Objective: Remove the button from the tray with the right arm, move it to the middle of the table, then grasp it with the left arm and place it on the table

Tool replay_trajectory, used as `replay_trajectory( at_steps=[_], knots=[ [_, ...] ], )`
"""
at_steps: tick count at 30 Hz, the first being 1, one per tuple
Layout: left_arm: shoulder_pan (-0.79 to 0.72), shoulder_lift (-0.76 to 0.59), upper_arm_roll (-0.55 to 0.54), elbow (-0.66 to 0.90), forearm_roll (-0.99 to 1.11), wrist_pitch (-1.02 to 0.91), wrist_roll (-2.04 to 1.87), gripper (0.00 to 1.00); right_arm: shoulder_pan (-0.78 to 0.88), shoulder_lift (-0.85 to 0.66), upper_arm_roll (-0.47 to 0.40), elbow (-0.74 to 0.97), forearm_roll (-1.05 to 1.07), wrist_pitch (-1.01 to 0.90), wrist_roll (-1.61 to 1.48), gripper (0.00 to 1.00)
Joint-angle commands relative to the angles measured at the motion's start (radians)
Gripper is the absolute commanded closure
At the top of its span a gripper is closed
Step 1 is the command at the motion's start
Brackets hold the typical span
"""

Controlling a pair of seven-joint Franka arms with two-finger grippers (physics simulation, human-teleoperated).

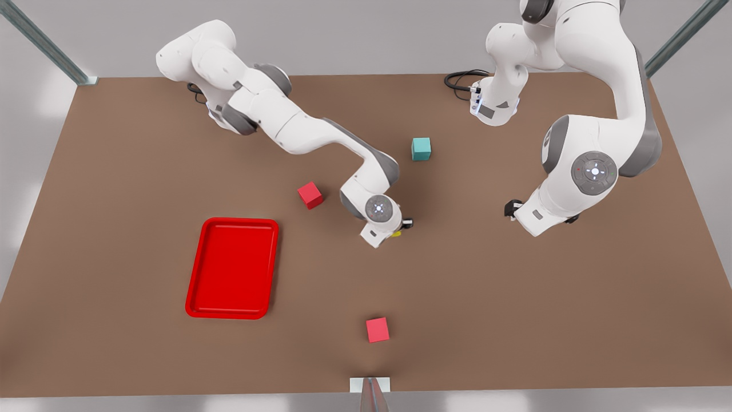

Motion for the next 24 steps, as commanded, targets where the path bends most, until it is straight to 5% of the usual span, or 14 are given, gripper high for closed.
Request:
replay_trajectory(
  at_steps=[1, 3, 4, 5, 10, 16, 19, 21, 24],
  knots=[
    [0.0, 0.0, 0.0, 0.0, 0.002, 0.001, -0.002, 0.0, 0.009, 0.015, -0.009, 0.007, 0.001, 0.072, 0.538, 0.57],
    [0.0, 0.0, 0.0, 0.0, 0.002, 0.001, -0.002, 0.0, 0.011, 0.016, -0.014, 0.007, 0.001, 0.076, 0.532, 0.51],
    [0.0, 0.0, 0.0, 0.0, 0.002, 0.0, -0.002, 0.0, 0.011, 0.016, -0.014, 0.007, 0.001, 0.081, 0.53, 0.05],
    [0.0, 0.0, 0.0, 0.001, 0.002, 0.0, -0.002, 0.0, 0.008, 0.016, -0.014, 0.007, 0.001, 0.081, 0.51, 0.0],
    [-0.001, 0.0, 0.0, 0.001, 0.001, 0.0, -0.003, 0.0, -0.035, -0.109, -0.002, 0.007, 0.004, 0.154, 0.51, 0.0],
    [-0.297, 0.162, -0.011, 0.006, -0.053, 0.081, -0.428, 0.0, -0.179, -0.487, -0.002, -0.028, 0.011, -0.387, 0.093, 0.0],
    [-0.399, 0.277, -0.011, 0.006, -0.087, 0.236, -0.744, 0.0, -0.43, -0.734, -0.003, -0.408, -0.004, -0.396, -0.379, 0.0],
    [-0.396, 0.342, -0.012, 0.021, -0.153, 0.436, -0.778, 0.0, -0.604, -0.864, -0.006, -0.591, -0.206, -0.386, -0.61, 0.0],
    [-0.391, 0.353, -0.011, -0.135, -0.151, 0.662, -0.493, 0.0, -0.696, -0.973, -0.005, -0.702, -0.203, -0.376, -0.662, 0.0]
  ],
)
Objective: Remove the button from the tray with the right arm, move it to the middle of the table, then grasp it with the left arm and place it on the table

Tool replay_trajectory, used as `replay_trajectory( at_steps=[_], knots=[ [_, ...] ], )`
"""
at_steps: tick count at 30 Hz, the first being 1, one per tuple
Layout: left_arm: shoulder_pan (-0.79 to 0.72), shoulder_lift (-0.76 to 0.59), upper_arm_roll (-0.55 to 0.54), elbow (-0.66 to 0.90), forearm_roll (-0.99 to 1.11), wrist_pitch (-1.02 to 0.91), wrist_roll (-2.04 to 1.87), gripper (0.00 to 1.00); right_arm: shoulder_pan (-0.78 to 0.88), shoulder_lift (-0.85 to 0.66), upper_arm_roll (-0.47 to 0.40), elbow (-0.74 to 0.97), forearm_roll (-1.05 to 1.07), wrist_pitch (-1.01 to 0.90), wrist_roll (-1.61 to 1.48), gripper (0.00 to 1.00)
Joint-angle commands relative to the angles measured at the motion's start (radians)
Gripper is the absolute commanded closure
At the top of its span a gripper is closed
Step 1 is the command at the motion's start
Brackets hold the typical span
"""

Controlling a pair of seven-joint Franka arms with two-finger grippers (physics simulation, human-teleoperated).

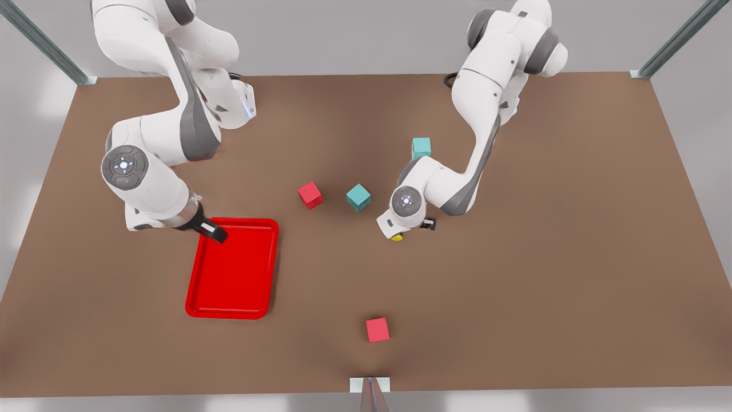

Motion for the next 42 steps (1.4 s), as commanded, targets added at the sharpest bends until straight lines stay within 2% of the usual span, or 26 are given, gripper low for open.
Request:
replay_trajectory(
  at_steps=[1, 5, 13, 20, 30, 31, 35, 37, 38, 40, 42],
  knots=[
    [0.0, -0.012, 0.001, -0.079, -0.021, 0.352, -0.169, 0.0, -0.012, -0.022, 0.002, -0.018, -0.05, -0.064, -0.62, 0.0],
    [0.0, -0.021, -0.002, -0.147, -0.023, 0.45, -0.109, 0.0, -0.009, -0.018, 0.002, 0.088, -0.11, -0.128, -0.606, 0.0],
    [-0.003, -0.009, -0.039, -0.217, -0.024, 0.452, -0.071, 0.0, -0.031, -0.018, -0.002, 0.091, -0.105, -0.13, -0.612, 0.0],
    [-0.001, 0.026, -0.039, -0.218, -0.127, 0.449, -0.081, 0.0, -0.032, -0.016, -0.004, 0.116, -0.107, -0.13, -0.612, 0.0],
    [0.002, 0.063, -0.052, -0.21, -0.127, 0.45, -0.074, 0.01, -0.051, -0.016, -0.002, 0.119, -0.102, -0.13, -0.612, 0.0],
    [0.002, 0.062, -0.052, -0.21, -0.127, 0.45, -0.074, 0.09, -0.045, -0.016, -0.001, 0.119, -0.104, -0.13, -0.612, 0.0],
    [0.0, 0.062, -0.05, -0.204, -0.128, 0.45, -0.078, 0.19, -0.048, -0.015, 0.001, 0.119, -0.104, -0.13, -0.611, 0.0],
    [0.0, 0.062, -0.05, -0.204, -0.128, 0.45, -0.078, 0.37, -0.048, -0.015, 0.001, 0.119, -0.104, -0.13, -0.611, 0.0],
    [0.0, 0.062, -0.05, -0.202, -0.128, 0.45, -0.078, 0.38, -0.048, -0.015, 0.001, 0.119, -0.104, -0.13, -0.612, 0.0],
    [0.0, 0.062, -0.05, -0.202, -0.128, 0.45, -0.075, 0.5, -0.042, -0.015, 0.001, 0.119, -0.102, -0.13, -0.611, 0.0],
    [0.0, 0.071, -0.05, -0.201, -0.128, 0.449, -0.075, 0.51, -0.042, -0.015, 0.002, 0.119, -0.104, -0.13, -0.611, 0.0]
  ],
)
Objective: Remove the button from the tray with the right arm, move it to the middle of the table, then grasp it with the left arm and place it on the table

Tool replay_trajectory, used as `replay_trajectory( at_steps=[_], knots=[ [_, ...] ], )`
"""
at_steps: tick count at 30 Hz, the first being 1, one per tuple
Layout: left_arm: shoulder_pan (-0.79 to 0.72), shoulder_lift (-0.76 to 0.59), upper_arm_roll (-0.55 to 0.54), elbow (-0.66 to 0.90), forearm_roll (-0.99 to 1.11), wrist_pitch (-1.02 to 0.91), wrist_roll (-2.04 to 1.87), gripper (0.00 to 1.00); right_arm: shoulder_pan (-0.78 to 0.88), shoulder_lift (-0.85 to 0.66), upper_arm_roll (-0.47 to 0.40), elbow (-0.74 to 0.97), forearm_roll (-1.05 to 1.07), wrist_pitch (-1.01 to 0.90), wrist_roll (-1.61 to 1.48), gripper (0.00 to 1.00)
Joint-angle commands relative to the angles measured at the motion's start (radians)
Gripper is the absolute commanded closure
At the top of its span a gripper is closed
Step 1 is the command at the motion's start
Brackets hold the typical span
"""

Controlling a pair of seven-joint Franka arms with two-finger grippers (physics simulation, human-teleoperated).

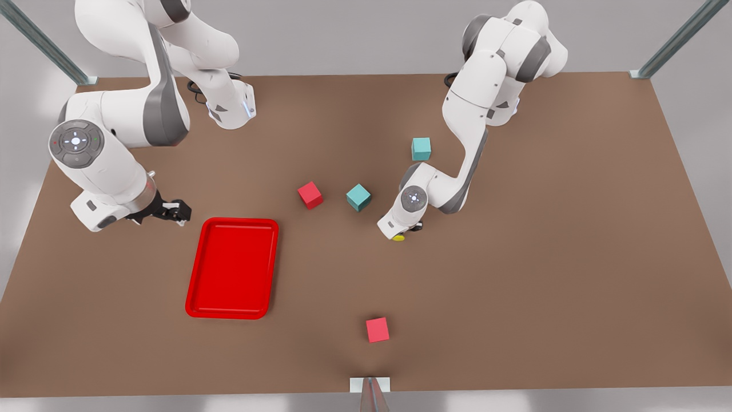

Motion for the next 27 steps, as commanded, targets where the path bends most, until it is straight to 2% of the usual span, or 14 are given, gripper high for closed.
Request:
replay_trajectory(
  at_steps=[1, 9, 12, 13, 15, 16, 17, 18, 20, 23, 27],
  knots=[
    [0.0, 0.005, 0.0, 0.001, -0.002, -0.001, -0.004, 0.52, 0.0, -0.001, 0.001, 0.0, 0.0, 0.0, -0.059, 0.0],
    [0.0, -0.008, 0.003, 0.031, -0.003, -0.039, -0.01, 0.52, 0.003, 0.0, 0.002, 0.0, 0.002, 0.0, -0.056, 0.0],
    [-0.001, -0.01, 0.052, 0.185, 0.009, -0.34, -0.125, 0.52, 0.003, -0.001, 0.002, 0.0, 0.003, 0.0, -0.056, 0.0],
    [-0.003, -0.01, 0.064, 0.215, 0.012, -0.369, -0.338, 0.52, 0.003, -0.001, 0.002, 0.0, 0.003, 0.0, -0.056, 0.0],
    [0.0, 0.002, 0.067, 0.282, 0.145, -0.369, -0.995, 0.52, 0.003, -0.001, 0.002, 0.0, 0.003, 0.0, -0.054, 0.0],
    [-0.001, 0.004, 0.067, 0.284, 0.245, -0.374, -1.239, 0.52, 0.005, 0.0, 0.002, 0.0, 0.003, 0.0, -0.056, 0.0],
    [-0.005, 0.011, 0.066, 0.282, 0.435, -0.424, -1.605, 0.52, 0.005, 0.0, 0.002, 0.0, 0.003, 0.0, -0.054, 0.0],
    [-0.008, 0.021, 0.067, 0.282, 0.509, -0.444, -1.813, 0.52, 0.005, 0.0, 0.002, 0.0, 0.002, 0.0, -0.054, 0.0],
    [-0.003, 0.025, 0.067, 0.282, 0.753, -0.585, -2.282, 0.52, 0.005, -0.001, 0.002, 0.0, 0.002, 0.0, -0.056, 0.0],
    [-0.008, 0.059, 0.067, 0.282, 0.923, -0.76, -2.568, 0.52, 0.005, -0.001, 0.002, 0.0, 0.002, 0.0, -0.056, 0.0],
    [-0.014, 0.099, 0.061, 0.281, 1.035, -0.964, -2.603, 0.52, 0.006, 0.0, 0.002, 0.0, 0.0, 0.0, -0.056, 0.0]
  ],
)
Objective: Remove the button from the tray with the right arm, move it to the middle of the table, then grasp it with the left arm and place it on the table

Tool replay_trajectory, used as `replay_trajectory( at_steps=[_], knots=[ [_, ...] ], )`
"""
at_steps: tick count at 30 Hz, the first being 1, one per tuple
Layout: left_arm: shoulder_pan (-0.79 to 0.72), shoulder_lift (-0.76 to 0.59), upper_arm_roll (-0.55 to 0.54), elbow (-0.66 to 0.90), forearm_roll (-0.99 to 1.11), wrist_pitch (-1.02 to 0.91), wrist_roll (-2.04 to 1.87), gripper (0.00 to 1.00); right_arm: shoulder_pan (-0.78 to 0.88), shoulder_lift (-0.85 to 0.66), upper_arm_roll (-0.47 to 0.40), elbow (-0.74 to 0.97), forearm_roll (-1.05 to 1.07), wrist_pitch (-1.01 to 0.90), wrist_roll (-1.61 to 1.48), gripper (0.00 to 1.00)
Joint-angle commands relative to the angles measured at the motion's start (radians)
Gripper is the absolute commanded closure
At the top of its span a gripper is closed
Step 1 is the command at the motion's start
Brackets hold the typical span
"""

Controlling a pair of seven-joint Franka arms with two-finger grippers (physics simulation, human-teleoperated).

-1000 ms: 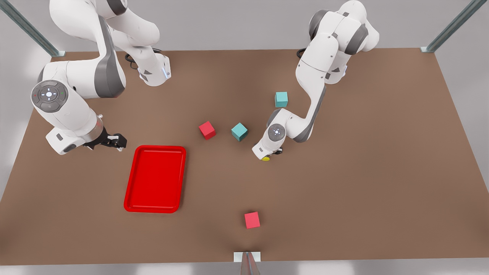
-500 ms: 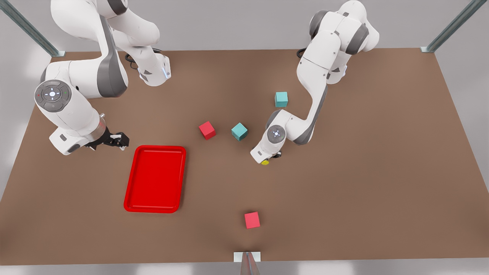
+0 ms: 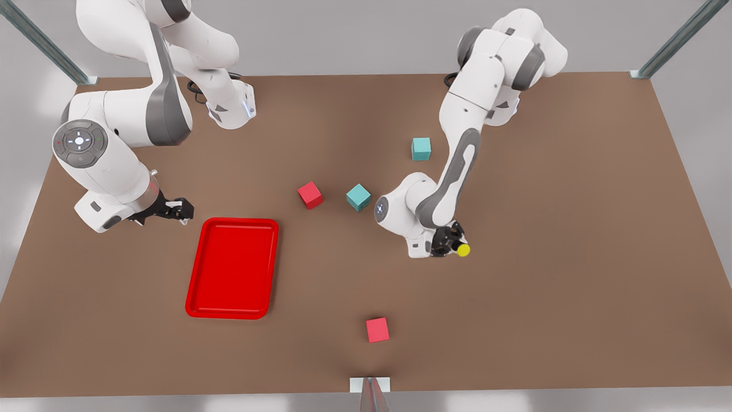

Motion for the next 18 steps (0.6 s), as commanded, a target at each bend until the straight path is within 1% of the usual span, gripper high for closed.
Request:
replay_trajectory(
  at_steps=[1, 9, 18],
  knots=[
    [-0.021, 0.031, 0.001, 0.0, 0.134, -0.254, -1.387, 0.52, 0.001, 0.0, 0.0, 0.001, 0.001, 0.0, -0.013, 0.0],
    [-0.021, 0.157, 0.001, -0.002, 0.24, -0.27, -1.458, 0.52, 0.0, -0.002, 0.002, 0.001, -0.002, 0.0, -0.013, 0.0],
    [-0.015, 0.252, 0.002, 0.0, 0.303, -0.211, -1.453, 0.52, 0.0, 0.0, 0.002, 0.001, -0.001, 0.0, -0.011, 0.0]
  ],
)
